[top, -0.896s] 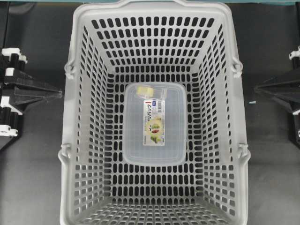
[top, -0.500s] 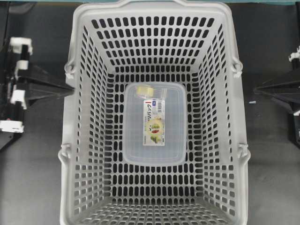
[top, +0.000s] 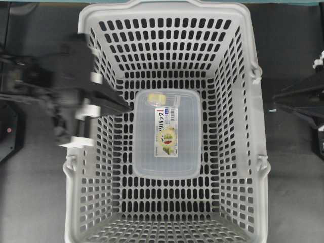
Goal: Pick up the cellophane tape from the shopping basket with the left arm.
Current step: 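Lower the open left gripper into the basket over the tape roll, then close the left gripper on the clear tape roll's edge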
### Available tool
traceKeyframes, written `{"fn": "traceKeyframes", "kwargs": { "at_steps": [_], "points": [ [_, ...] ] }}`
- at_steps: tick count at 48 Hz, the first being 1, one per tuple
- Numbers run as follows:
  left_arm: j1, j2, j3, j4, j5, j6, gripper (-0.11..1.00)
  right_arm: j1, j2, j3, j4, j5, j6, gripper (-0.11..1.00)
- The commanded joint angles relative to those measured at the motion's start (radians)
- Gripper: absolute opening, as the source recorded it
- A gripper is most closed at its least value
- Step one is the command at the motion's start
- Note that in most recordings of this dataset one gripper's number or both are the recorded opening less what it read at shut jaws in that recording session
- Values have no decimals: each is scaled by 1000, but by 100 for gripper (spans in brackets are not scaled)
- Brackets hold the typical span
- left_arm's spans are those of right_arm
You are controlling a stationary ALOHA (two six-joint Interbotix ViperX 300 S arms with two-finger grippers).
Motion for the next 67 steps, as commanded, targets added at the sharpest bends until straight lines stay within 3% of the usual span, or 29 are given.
{"fn": "traceKeyframes", "kwargs": {
  "at_steps": [1,7,12,16,25,29,41,67],
  "points": [
    [-8,61,-87,3,44,2,0,0,2,-21,3,-2,3,30],
    [-12,169,-172,3,138,-5,0,0,-6,-21,3,3,0,61],
    [-20,236,-230,3,186,3,4,2,-11,-21,3,5,5,76],
    [-17,281,-268,3,199,-9,21,0,-15,-18,3,3,5,79],
    [-21,377,-322,3,207,-14,77,2,-35,-20,3,3,6,78],
    [-25,413,-334,3,207,-14,90,2,-46,-20,3,5,6,78],
    [-37,523,-342,3,244,-12,90,2,-72,-15,5,5,6,78],
    [-37,601,-319,3,245,-3,90,0,-74,-9,3,35,5,78]
  ]
}}
